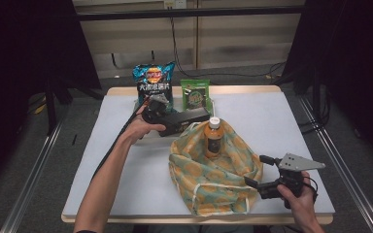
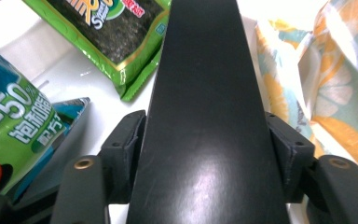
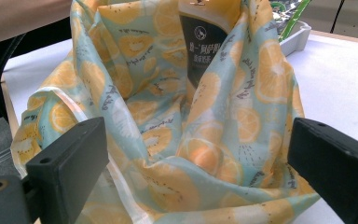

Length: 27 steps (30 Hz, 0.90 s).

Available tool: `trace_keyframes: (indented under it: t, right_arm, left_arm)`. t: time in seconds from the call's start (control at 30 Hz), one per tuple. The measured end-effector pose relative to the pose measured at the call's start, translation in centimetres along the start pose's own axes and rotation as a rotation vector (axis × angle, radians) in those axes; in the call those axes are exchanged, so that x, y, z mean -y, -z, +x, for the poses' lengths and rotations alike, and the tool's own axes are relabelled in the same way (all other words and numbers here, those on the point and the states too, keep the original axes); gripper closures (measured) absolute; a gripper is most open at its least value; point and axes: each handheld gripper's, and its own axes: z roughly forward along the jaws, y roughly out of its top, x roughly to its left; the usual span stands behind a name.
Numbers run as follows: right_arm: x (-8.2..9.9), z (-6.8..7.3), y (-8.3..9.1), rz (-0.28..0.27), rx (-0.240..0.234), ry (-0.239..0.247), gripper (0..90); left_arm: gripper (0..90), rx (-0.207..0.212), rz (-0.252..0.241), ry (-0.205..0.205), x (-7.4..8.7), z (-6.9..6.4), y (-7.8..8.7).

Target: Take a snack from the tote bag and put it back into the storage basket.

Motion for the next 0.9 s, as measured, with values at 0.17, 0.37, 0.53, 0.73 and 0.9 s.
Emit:
trace_keyframes:
  t: [0.17,0.37,0.53,0.73,0.9]
  right_arm:
    - [0.0,0.0,-0.1,0.001,-0.007,0.001,4.3]
    - [0.0,0.0,-0.1,0.001,-0.009,0.004,4.3]
    - [0.0,0.0,0.0,0.001,-0.005,0.003,4.2]
    - [-0.1,0.0,0.0,0.0,-0.002,0.004,4.2]
    - [-0.1,0.0,-0.1,0.003,-0.004,0.004,4.2]
  left_arm:
    - [37.0,0.0,-0.018,0.02,0.1,0.0,-0.3]
    - [26.4,-0.022,-0.047,0.048,0.3,-0.1,0.4]
    - [24.0,-0.05,-0.104,0.073,0.7,-0.5,2.5]
    - [36.4,-0.074,-0.129,0.05,1.7,-1.6,4.7]
    - [62.0,-0.058,-0.166,0.055,3.0,-2.3,6.0]
